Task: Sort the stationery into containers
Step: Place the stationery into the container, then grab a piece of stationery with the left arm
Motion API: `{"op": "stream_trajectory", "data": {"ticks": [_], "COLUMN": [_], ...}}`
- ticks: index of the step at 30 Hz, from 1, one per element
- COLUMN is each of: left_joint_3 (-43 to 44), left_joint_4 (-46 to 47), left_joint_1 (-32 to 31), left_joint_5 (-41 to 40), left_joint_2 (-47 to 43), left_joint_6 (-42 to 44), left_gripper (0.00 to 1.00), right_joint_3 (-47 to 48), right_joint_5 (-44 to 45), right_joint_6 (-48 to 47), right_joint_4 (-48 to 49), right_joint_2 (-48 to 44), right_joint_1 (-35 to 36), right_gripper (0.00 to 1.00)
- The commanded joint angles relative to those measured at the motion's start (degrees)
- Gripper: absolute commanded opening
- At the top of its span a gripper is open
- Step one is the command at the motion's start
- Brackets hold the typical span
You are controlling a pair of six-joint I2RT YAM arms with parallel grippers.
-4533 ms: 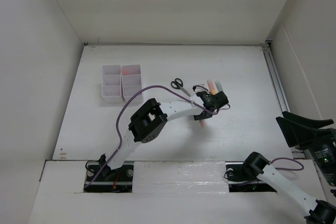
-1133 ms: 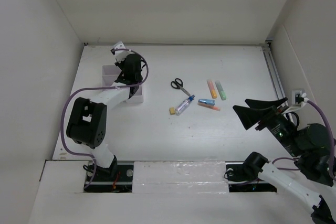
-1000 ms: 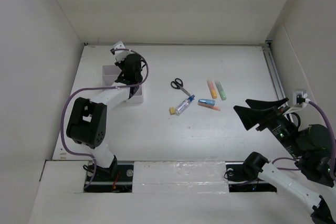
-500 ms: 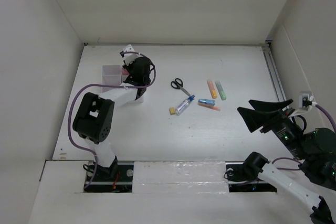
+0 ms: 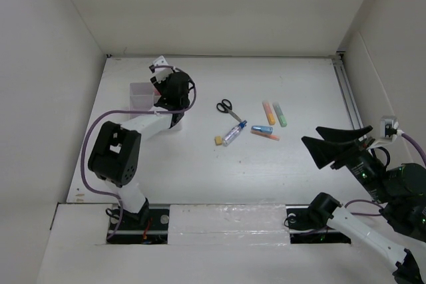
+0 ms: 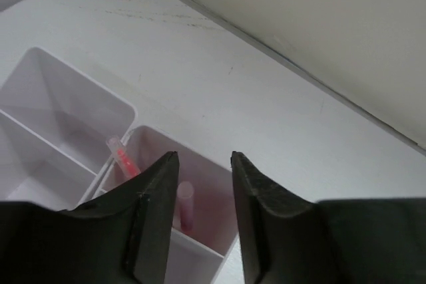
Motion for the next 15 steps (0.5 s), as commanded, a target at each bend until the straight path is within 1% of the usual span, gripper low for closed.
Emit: {"op": "stream_trajectory", "data": {"ticks": [1,3,4,6,8,9,10,11,12,13,14,15], "left_joint_3": [-1.33,-1.95,-1.95,-2.48,-2.48,-2.48,-1.96,0.66,2.42,4.62,6.64,10.66], "left_joint_4": [1.76,2.55,2.55,2.55,2.55,2.55,0.64,-2.08,-5.32,-9.27,-17.58,-22.18], "left_joint_1": [-1.15,-1.15,-1.15,-1.85,-3.35,-4.74,-5.45,-6.24,-7.12,-9.22,-10.54,-11.95], "left_joint_5": [-2.09,-2.61,-2.62,-3.4,-3.94,-3.94,-2.46,-2.44,-1.75,-0.52,0.27,0.98], "left_joint_2": [-6.01,-7.59,-7.6,-10.39,-12.6,-14.52,-15.41,-15.94,-15.95,-15.95,-15.95,-15.43], "left_joint_6": [1.0,1.0,1.0,1.53,1.53,2.66,2.67,1.71,-0.12,-4.14,-7.4,-11.0], "left_gripper": [0.37,0.45,0.54,0.65,0.79,0.97,1.0,1.0,1.0,1.0,1.0,1.0], "right_joint_3": [1.69,1.69,1.17,1.17,1.17,1.17,1.17,2.3,3.0,3.79,4.67,6.25], "right_joint_5": [-1.52,-2.05,-2.66,-2.66,-2.66,-2.14,-2.13,0.3,2.24,4.61,9.68,12.25], "right_joint_6": [-0.65,-0.65,-0.65,-0.65,-0.65,-0.65,-0.65,-0.65,-0.04,1.18,1.89,2.42], "right_joint_4": [1.52,2.13,2.14,2.14,2.14,2.14,2.14,1.01,-0.05,-1.28,-4.25,-5.58], "right_joint_2": [0.0,0.01,0.53,0.53,0.53,0.53,0.53,1.23,1.24,1.85,2.46,2.47], "right_joint_1": [0.57,0.57,0.57,0.57,0.57,0.57,0.57,0.57,0.57,0.57,0.57,0.57], "right_gripper": [0.95,0.95,0.95,0.95,0.95,0.95,0.95,0.97,0.98,1.0,1.0,1.0]}}
